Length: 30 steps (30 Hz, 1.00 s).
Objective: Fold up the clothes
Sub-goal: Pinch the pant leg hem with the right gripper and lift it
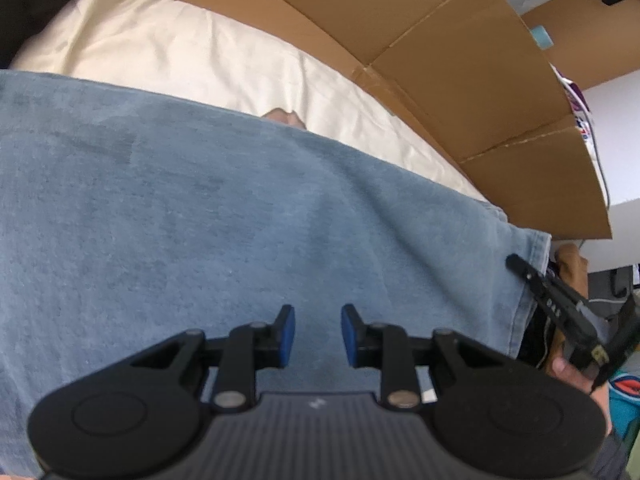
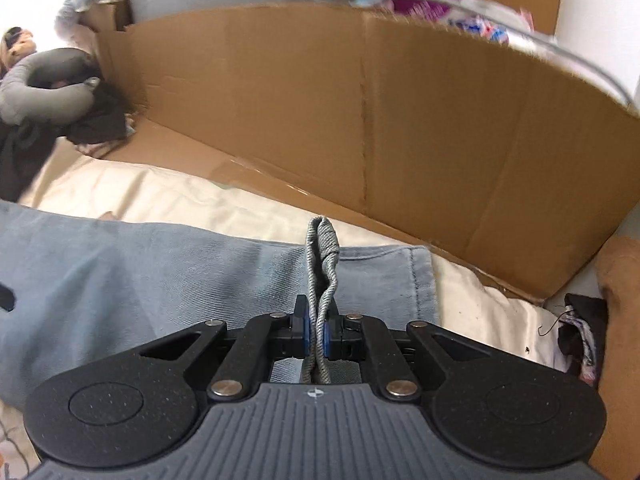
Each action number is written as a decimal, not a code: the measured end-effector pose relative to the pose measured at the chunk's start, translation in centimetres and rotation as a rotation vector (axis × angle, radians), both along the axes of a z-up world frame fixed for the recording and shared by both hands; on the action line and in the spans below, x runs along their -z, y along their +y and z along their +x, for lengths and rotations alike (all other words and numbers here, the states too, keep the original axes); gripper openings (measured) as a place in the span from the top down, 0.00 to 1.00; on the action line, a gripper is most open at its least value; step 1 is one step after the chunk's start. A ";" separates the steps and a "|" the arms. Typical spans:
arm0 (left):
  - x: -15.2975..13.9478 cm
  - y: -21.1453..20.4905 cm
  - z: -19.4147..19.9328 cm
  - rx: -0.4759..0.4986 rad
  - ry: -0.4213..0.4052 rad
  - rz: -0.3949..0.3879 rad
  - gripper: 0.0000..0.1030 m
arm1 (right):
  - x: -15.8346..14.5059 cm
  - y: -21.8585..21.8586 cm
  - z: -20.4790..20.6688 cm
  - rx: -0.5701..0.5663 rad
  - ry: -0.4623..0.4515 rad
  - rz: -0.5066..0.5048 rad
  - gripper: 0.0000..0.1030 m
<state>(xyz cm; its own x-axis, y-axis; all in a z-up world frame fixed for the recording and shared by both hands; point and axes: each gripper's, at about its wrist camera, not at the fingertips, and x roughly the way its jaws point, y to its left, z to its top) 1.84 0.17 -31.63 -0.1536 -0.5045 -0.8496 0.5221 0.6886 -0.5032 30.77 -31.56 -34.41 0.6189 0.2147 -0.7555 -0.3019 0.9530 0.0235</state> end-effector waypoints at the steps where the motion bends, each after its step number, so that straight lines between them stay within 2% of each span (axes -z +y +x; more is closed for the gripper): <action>1: 0.1 0.0 0.0 -0.001 -0.002 0.004 0.70 | 0.4 -0.3 0.6 0.008 0.013 0.004 0.95; 9: 0.8 0.1 0.4 -0.008 -0.009 0.036 0.66 | 3.3 -2.6 4.1 0.098 0.131 0.118 0.90; 11: 0.9 0.2 0.5 -0.011 -0.009 0.041 0.66 | 3.9 -2.8 4.0 0.100 0.152 0.136 0.77; 13: 1.0 0.4 0.5 -0.011 -0.011 0.044 0.66 | 4.2 -3.0 3.7 0.097 0.160 0.145 0.58; 14: 1.0 0.4 0.5 -0.013 -0.010 0.046 0.65 | 4.3 -2.9 3.6 0.091 0.163 0.148 0.58; 15: 1.0 0.5 0.5 -0.014 -0.010 0.047 0.65 | 4.4 -2.9 3.4 0.086 0.164 0.149 0.58; 17: 1.1 0.6 0.5 -0.018 -0.007 0.048 0.65 | 4.4 -3.0 3.4 0.093 0.167 0.162 0.78; 18: 1.1 0.6 0.6 -0.019 -0.006 0.049 0.65 | 4.4 -3.1 3.4 0.102 0.168 0.171 0.96; 27: 1.2 0.9 0.4 -0.028 -0.002 0.045 0.65 | 1.2 -4.4 4.0 0.180 0.087 0.191 0.96; 30: 1.2 1.0 0.3 -0.027 -0.004 0.043 0.65 | 0.9 -4.6 4.9 0.192 0.085 0.185 0.96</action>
